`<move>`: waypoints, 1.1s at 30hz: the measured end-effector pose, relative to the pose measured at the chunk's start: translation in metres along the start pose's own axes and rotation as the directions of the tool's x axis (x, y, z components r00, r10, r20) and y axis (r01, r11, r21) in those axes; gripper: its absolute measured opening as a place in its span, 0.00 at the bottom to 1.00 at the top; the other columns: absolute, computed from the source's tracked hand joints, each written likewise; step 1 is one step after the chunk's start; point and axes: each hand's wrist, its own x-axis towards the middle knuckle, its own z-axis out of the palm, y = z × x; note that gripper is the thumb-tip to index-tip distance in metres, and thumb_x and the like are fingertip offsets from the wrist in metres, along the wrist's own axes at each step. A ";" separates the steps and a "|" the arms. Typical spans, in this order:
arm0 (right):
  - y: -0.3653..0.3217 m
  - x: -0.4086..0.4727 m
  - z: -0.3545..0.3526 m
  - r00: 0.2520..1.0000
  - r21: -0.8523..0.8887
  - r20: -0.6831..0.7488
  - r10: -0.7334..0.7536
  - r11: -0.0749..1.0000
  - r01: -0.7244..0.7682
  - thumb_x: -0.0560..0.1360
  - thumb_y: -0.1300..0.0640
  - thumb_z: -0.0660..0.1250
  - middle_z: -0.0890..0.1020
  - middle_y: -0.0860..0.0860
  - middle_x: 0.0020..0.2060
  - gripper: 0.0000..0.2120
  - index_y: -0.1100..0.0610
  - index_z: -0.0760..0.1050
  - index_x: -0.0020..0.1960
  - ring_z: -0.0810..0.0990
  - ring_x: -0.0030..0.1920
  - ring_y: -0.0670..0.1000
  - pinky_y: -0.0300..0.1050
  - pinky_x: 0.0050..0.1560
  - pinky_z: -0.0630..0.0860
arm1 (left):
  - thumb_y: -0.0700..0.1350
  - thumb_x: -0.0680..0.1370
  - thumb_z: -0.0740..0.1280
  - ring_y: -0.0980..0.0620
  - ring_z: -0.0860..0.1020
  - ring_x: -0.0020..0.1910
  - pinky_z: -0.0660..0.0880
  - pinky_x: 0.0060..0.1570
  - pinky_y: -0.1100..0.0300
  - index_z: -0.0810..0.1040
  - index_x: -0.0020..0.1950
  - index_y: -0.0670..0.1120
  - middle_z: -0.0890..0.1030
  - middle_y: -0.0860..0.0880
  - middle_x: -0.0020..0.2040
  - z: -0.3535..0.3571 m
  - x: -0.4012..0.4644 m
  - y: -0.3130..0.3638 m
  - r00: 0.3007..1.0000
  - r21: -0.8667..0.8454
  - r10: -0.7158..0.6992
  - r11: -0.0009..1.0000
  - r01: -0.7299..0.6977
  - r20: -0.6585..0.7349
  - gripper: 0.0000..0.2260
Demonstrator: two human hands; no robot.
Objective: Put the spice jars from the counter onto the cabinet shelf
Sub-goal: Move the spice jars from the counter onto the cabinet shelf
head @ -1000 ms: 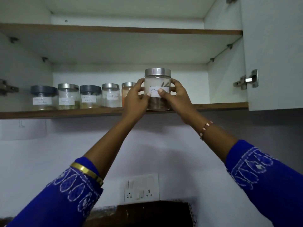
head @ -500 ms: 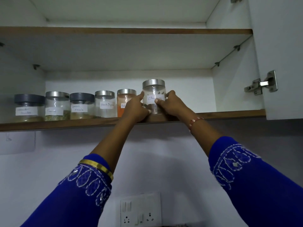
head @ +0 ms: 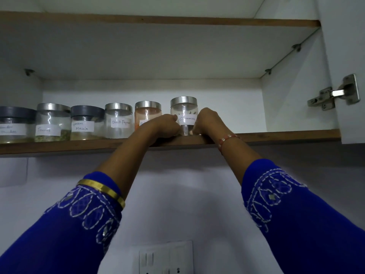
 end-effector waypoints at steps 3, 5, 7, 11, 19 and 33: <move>-0.003 -0.001 -0.004 0.997 -0.065 0.078 0.001 0.998 0.004 0.76 0.63 0.64 0.78 0.58 0.46 0.11 0.61 0.72 0.58 0.76 0.61 0.57 0.40 0.46 0.68 | 0.37 0.79 0.57 0.43 0.67 0.69 0.64 0.67 0.54 0.61 0.72 0.38 0.65 0.39 0.72 -0.002 0.001 0.001 0.999 0.064 -0.028 0.998 0.026 0.032 0.21; -0.005 -0.002 -0.005 0.993 -0.108 0.120 0.005 0.994 0.008 0.76 0.62 0.64 0.78 0.60 0.57 0.15 0.65 0.71 0.62 0.75 0.62 0.58 0.40 0.47 0.67 | 0.36 0.79 0.55 0.44 0.70 0.65 0.66 0.66 0.54 0.66 0.70 0.36 0.69 0.38 0.69 0.001 0.001 0.002 0.999 0.083 -0.019 0.996 0.015 0.050 0.18; -0.005 -0.004 -0.004 0.993 -0.130 0.119 -0.020 0.991 0.036 0.77 0.63 0.61 0.77 0.61 0.61 0.12 0.66 0.72 0.59 0.76 0.60 0.59 0.40 0.43 0.66 | 0.36 0.79 0.55 0.44 0.70 0.65 0.65 0.66 0.54 0.67 0.69 0.36 0.69 0.38 0.69 0.006 0.000 0.002 1.000 0.084 -0.012 0.996 0.011 0.012 0.18; -0.001 -0.012 -0.003 0.998 -0.072 0.016 -0.057 0.996 0.058 0.76 0.63 0.61 0.79 0.62 0.57 0.07 0.66 0.75 0.50 0.77 0.56 0.60 0.40 0.31 0.65 | 0.40 0.79 0.56 0.43 0.71 0.66 0.67 0.63 0.53 0.71 0.67 0.40 0.72 0.41 0.68 0.015 0.001 -0.003 0.990 0.071 -0.024 0.997 0.034 -0.142 0.17; 0.009 -0.059 0.001 0.965 -0.136 -0.168 -0.200 0.975 0.178 0.76 0.64 0.57 0.82 0.62 0.48 0.12 0.66 0.78 0.51 0.79 0.49 0.60 0.41 0.40 0.66 | 0.42 0.79 0.55 0.43 0.79 0.50 0.72 0.52 0.54 0.77 0.57 0.41 0.83 0.43 0.51 0.035 -0.039 -0.010 0.871 0.262 0.172 0.964 -0.052 -0.460 0.14; 0.076 -0.305 0.080 0.995 0.182 0.017 -0.102 0.978 0.097 0.79 0.60 0.59 0.65 0.54 0.73 0.20 0.59 0.67 0.71 0.61 0.75 0.54 0.44 0.73 0.57 | 0.35 0.80 0.52 0.45 0.57 0.76 0.50 0.76 0.51 0.68 0.70 0.43 0.64 0.43 0.74 0.135 -0.225 -0.091 0.950 -0.160 0.134 0.970 -0.184 -0.282 0.19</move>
